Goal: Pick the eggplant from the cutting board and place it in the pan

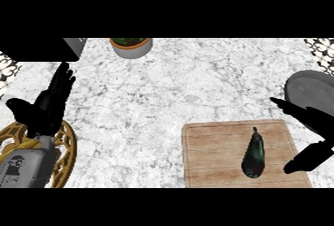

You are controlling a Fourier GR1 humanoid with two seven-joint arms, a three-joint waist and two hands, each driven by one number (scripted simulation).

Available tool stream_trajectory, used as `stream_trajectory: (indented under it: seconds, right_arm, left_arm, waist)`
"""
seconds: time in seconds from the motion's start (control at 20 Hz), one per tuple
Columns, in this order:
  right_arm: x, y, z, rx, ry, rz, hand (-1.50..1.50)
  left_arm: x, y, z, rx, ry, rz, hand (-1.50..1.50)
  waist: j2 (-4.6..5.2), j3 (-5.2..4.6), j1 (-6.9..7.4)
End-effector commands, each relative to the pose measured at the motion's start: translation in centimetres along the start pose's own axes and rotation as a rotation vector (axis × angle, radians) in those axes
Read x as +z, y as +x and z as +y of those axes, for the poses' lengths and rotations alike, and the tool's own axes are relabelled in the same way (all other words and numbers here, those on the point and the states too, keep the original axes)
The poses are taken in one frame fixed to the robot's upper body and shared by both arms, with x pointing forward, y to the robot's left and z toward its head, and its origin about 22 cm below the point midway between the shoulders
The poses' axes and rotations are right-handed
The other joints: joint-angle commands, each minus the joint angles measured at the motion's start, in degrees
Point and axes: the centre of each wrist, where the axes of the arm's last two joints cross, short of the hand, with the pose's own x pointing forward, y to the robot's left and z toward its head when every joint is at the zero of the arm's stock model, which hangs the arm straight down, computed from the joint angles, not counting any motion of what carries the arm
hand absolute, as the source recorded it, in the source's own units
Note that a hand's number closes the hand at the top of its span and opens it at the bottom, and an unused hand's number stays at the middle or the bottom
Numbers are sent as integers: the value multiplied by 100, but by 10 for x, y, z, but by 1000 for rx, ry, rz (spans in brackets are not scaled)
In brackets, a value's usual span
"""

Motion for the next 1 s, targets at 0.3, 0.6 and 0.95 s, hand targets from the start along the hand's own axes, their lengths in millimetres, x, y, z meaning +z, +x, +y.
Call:
stream_trajectory:
  seconds: [0.3, 0.6, 0.95]
  right_arm:
    - [-15, -3, 18, 138, 71, 78, -150]
    - [-29, 11, 27, 210, 108, 133, -150]
    - [-34, -18, 36, 199, 139, 142, -150]
  left_arm:
    - [-3, 10, -8, -3, 2, -6, 0]
    - [16, -2, -5, 1, -2, -7, 0]
    - [9, 4, -13, 2, 13, 1, 0]
  waist:
    - [0, 0, -3]
    - [-2, -1, 7]
    - [-1, 1, -4]
